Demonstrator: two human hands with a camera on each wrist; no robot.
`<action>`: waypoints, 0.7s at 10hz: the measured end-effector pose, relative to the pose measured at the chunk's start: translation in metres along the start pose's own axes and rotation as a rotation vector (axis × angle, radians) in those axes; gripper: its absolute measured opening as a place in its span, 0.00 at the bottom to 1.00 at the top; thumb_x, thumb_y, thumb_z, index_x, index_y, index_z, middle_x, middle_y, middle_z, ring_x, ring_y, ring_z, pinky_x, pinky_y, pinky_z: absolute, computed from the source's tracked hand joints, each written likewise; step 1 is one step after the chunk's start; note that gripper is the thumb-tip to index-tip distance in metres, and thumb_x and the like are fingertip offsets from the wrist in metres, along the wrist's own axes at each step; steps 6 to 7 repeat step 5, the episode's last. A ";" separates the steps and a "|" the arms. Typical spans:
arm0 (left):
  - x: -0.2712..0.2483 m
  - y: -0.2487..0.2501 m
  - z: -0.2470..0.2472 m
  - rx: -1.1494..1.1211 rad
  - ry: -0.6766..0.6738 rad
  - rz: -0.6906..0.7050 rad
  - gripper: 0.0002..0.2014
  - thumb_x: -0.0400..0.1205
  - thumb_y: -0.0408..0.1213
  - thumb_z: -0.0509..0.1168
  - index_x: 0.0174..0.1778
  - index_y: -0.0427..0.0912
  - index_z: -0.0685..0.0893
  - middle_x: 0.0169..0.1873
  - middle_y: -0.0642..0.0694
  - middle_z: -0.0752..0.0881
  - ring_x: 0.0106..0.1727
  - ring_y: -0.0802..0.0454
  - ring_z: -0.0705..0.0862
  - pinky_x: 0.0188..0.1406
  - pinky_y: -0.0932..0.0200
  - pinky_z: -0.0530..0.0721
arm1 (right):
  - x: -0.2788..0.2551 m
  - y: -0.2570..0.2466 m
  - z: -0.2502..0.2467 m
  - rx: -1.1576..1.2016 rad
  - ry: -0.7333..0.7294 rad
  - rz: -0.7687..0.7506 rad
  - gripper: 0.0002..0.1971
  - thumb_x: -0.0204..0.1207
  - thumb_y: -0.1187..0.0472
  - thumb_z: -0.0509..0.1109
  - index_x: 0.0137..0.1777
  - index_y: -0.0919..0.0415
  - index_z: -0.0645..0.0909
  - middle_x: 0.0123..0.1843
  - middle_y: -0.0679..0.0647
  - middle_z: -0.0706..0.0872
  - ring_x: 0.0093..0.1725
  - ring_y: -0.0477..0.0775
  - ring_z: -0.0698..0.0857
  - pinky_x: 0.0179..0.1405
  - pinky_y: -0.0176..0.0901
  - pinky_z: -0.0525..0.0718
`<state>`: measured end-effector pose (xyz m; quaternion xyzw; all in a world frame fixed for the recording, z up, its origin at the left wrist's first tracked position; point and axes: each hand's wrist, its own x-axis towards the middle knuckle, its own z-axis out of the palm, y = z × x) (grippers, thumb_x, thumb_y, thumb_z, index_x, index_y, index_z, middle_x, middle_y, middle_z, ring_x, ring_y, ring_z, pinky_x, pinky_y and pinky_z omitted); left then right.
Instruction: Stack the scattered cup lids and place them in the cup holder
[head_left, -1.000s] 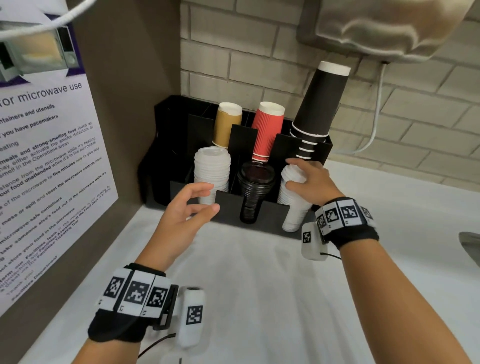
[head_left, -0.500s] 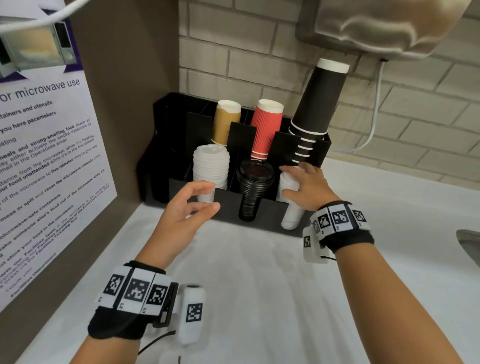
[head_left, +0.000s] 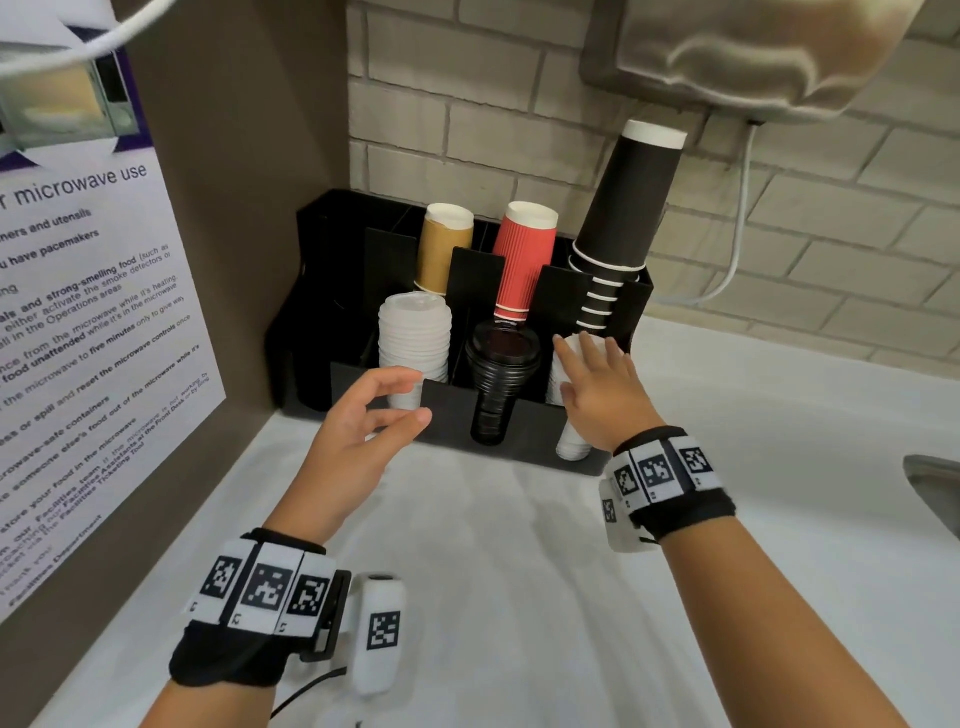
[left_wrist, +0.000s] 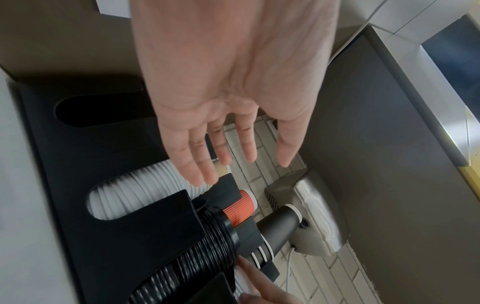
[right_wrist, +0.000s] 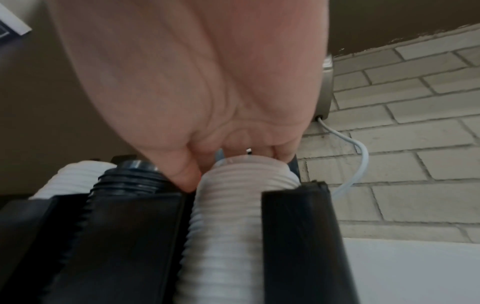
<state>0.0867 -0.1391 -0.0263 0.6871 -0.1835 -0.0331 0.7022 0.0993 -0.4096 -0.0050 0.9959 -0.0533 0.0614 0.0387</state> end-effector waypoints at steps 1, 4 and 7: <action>0.000 -0.001 -0.002 -0.001 0.006 -0.001 0.17 0.67 0.56 0.71 0.53 0.67 0.84 0.61 0.56 0.82 0.56 0.49 0.86 0.65 0.44 0.84 | 0.000 -0.003 0.005 -0.020 0.007 0.014 0.31 0.85 0.61 0.52 0.85 0.54 0.45 0.86 0.59 0.50 0.83 0.69 0.49 0.82 0.59 0.47; 0.008 0.002 -0.003 0.002 0.007 0.083 0.15 0.81 0.33 0.69 0.55 0.60 0.83 0.57 0.56 0.82 0.48 0.57 0.86 0.51 0.62 0.85 | -0.006 -0.004 -0.012 0.067 -0.042 0.025 0.33 0.86 0.50 0.53 0.85 0.50 0.39 0.87 0.56 0.42 0.84 0.64 0.39 0.81 0.61 0.42; 0.009 0.008 -0.003 0.062 0.015 0.106 0.14 0.82 0.32 0.68 0.56 0.58 0.82 0.55 0.55 0.83 0.46 0.61 0.85 0.46 0.66 0.84 | -0.024 -0.006 -0.027 0.215 0.095 0.011 0.34 0.84 0.46 0.56 0.85 0.45 0.41 0.87 0.54 0.43 0.85 0.60 0.39 0.80 0.63 0.40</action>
